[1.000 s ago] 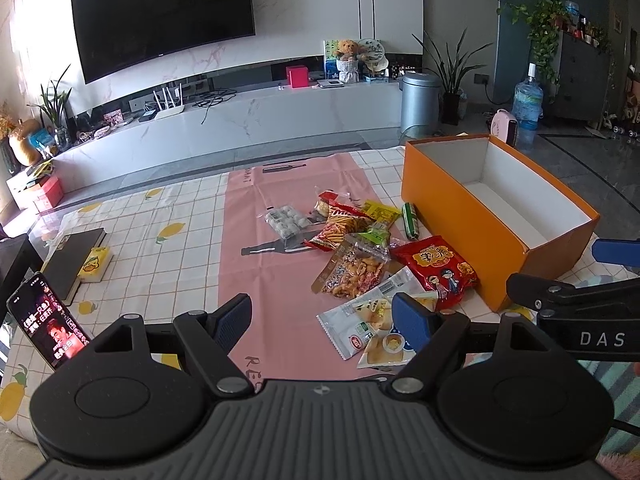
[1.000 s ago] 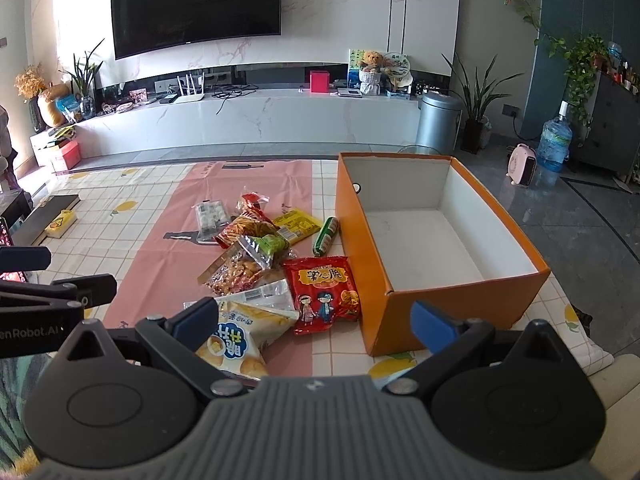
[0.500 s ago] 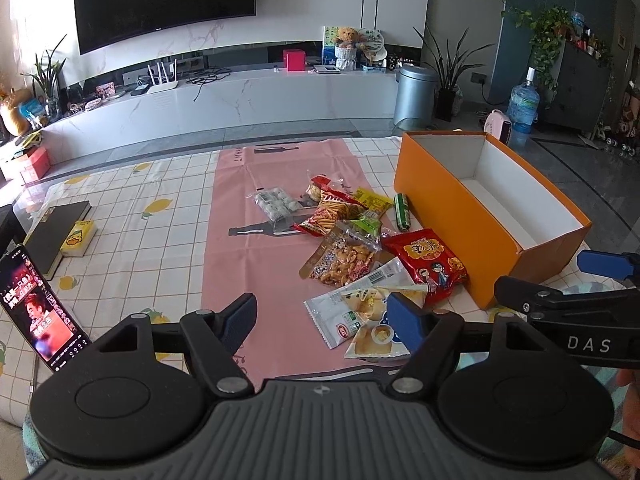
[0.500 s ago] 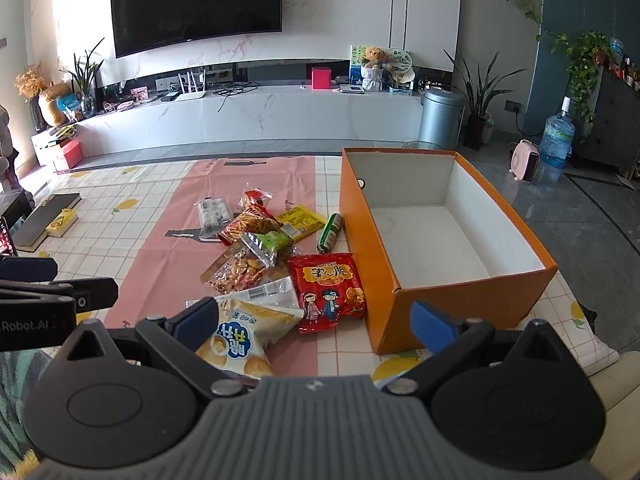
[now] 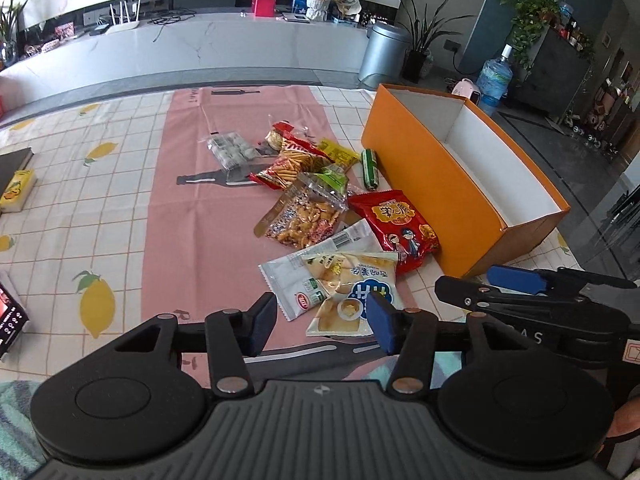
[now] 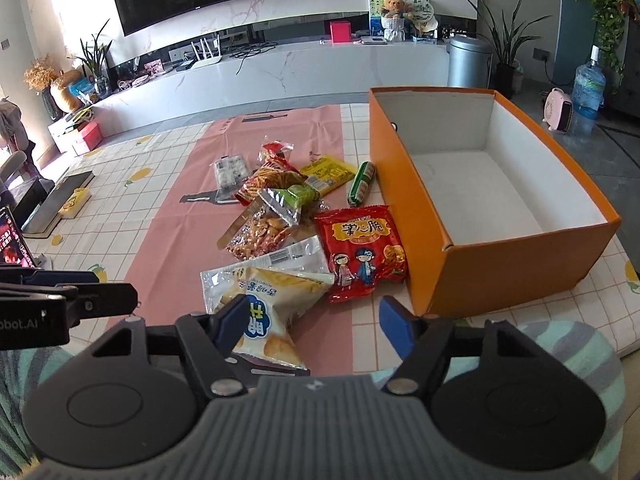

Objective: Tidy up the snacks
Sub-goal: 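Lower the left tool onto the blue-and-white potato chip bag and close it, then reach the right tool to the white plastic packet and close on it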

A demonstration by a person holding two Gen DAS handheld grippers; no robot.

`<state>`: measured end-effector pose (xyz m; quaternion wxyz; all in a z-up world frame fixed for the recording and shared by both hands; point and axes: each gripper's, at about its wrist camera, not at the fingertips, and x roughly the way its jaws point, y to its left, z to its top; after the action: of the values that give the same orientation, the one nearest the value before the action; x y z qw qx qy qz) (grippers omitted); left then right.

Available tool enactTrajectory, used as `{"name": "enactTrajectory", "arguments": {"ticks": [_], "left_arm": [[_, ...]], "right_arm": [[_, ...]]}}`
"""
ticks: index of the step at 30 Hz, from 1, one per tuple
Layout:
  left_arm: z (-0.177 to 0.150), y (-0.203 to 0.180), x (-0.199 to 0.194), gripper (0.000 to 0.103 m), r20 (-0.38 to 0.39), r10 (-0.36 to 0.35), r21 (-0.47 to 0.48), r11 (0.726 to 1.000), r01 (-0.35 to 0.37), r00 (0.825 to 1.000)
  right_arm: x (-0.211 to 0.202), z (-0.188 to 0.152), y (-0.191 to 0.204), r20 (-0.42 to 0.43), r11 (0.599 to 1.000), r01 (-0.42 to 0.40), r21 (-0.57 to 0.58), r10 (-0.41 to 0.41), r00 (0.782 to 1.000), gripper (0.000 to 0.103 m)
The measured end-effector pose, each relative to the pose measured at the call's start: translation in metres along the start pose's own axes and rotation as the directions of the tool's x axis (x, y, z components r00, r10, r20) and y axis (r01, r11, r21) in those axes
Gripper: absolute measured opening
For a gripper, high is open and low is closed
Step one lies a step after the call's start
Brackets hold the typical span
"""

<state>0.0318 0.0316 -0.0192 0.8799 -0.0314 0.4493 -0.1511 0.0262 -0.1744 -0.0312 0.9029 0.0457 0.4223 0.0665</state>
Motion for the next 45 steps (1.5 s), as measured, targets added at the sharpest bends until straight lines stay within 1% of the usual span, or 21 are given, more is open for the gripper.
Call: {"name": "enactTrajectory", "arguments": {"ticks": [1, 3, 4, 9, 13, 15, 17, 19, 23, 24, 25, 26, 27, 28, 29, 33, 35, 37, 39, 42, 45], "left_arm": [[0.000, -0.001, 0.005, 0.062, -0.009, -0.012, 0.000, 1.000, 0.012, 1.000], [0.001, -0.003, 0.016, 0.068, -0.026, -0.029, -0.003, 1.000, 0.029, 0.999], [0.001, -0.004, 0.021, 0.074, -0.031, -0.035, -0.005, 0.999, 0.035, 0.999], [0.006, -0.015, 0.052, 0.080, -0.072, -0.073, -0.001, 0.997, 0.073, 0.995], [0.014, -0.021, 0.075, 0.081, -0.106, -0.088, -0.017, 0.996, 0.086, 0.990], [0.018, -0.025, 0.087, 0.082, -0.124, -0.079, -0.022, 0.997, 0.077, 0.989], [0.019, -0.028, 0.097, 0.082, -0.146, -0.065, -0.024, 0.998, 0.062, 0.987], [0.019, -0.031, 0.107, 0.082, -0.161, -0.043, -0.019, 0.999, 0.040, 0.986], [0.017, -0.032, 0.116, 0.082, -0.175, 0.008, -0.006, 1.000, -0.009, 0.985], [0.017, -0.031, 0.116, 0.081, -0.172, 0.009, -0.004, 1.000, -0.010, 0.985], [0.016, -0.029, 0.116, 0.075, -0.170, -0.001, -0.010, 1.000, -0.001, 0.985], [0.016, -0.026, 0.115, 0.064, -0.165, -0.020, -0.021, 1.000, 0.016, 0.986], [0.015, -0.025, 0.113, 0.063, -0.162, -0.029, -0.030, 0.999, 0.025, 0.986], [0.015, -0.024, 0.111, 0.059, -0.157, -0.018, -0.028, 1.000, 0.014, 0.988], [0.015, -0.024, 0.108, 0.051, -0.146, -0.006, -0.020, 1.000, 0.003, 0.989], [0.018, -0.010, 0.083, 0.050, -0.083, 0.012, -0.051, 0.999, -0.016, 0.996], [0.020, -0.001, 0.074, 0.050, -0.058, 0.040, -0.060, 0.997, -0.043, 0.998], [0.021, 0.007, 0.073, 0.050, -0.049, 0.083, -0.070, 0.994, -0.086, 0.995], [0.022, 0.016, 0.075, 0.050, -0.052, 0.105, -0.091, 0.990, -0.110, 0.993], [0.022, 0.025, 0.076, 0.050, -0.049, 0.090, -0.119, 0.988, -0.096, 0.995], [0.023, 0.026, 0.079, 0.050, -0.048, 0.088, -0.119, 0.989, -0.093, 0.995]], "right_arm": [[0.006, -0.001, -0.003, -0.012, 1.000, -0.005, 0.010, 0.005, 1.000, 0.055], [0.015, -0.003, -0.008, -0.034, 1.000, -0.005, 0.030, 0.006, 0.999, 0.047], [0.021, -0.004, -0.011, -0.046, 0.999, 0.005, 0.037, -0.003, 0.999, 0.045], [0.044, -0.006, -0.021, -0.097, 0.998, 0.027, 0.055, -0.022, 0.995, 0.040], [0.058, -0.004, -0.028, -0.120, 0.998, 0.035, 0.046, -0.029, 0.992, 0.038], [0.062, -0.003, -0.031, -0.125, 0.998, 0.049, 0.029, -0.045, 0.991, 0.038], [0.066, -0.004, -0.034, -0.130, 0.999, 0.036, 0.030, -0.032, 0.991, 0.038], [0.067, -0.004, -0.036, -0.129, 0.999, 0.021, 0.029, -0.017, 0.991, 0.038], [0.070, -0.006, -0.034, -0.129, 1.000, 0.024, 0.003, -0.023, 0.991, 0.038], [0.070, -0.006, -0.033, -0.124, 1.000, 0.023, -0.008, -0.024, 0.992, 0.038], [0.070, -0.007, -0.030, -0.114, 0.999, 0.022, -0.025, -0.025, 0.993, 0.038], [0.069, -0.008, -0.027, -0.104, 0.999, 0.022, -0.042, -0.026, 0.994, 0.038], [0.069, -0.008, -0.025, -0.094, 0.998, 0.023, -0.058, -0.028, 0.995, 0.038], [0.070, -0.007, -0.023, -0.086, 0.997, 0.027, -0.075, -0.034, 0.996, 0.038], [0.071, -0.007, -0.020, -0.082, 0.996, 0.033, -0.088, -0.041, 0.996, 0.038], [0.077, -0.003, -0.013, -0.074, 0.993, 0.045, -0.111, -0.053, 0.996, 0.038], [0.080, 0.000, -0.008, -0.059, 0.990, 0.050, -0.129, -0.058, 0.997, 0.043], [0.086, 0.003, 0.000, -0.046, 0.983, 0.069, -0.173, -0.079, 0.996, 0.050], [0.094, 0.006, 0.009, -0.041, 0.970, 0.099, -0.224, -0.110, 0.993, 0.051], [0.108, 0.007, 0.018, -0.064, 0.950, 0.140, -0.278, -0.164, 0.984, 0.051], [0.119, 0.008, 0.020, -0.090, 0.945, 0.163, -0.283, -0.196, 0.977, 0.051]]}}
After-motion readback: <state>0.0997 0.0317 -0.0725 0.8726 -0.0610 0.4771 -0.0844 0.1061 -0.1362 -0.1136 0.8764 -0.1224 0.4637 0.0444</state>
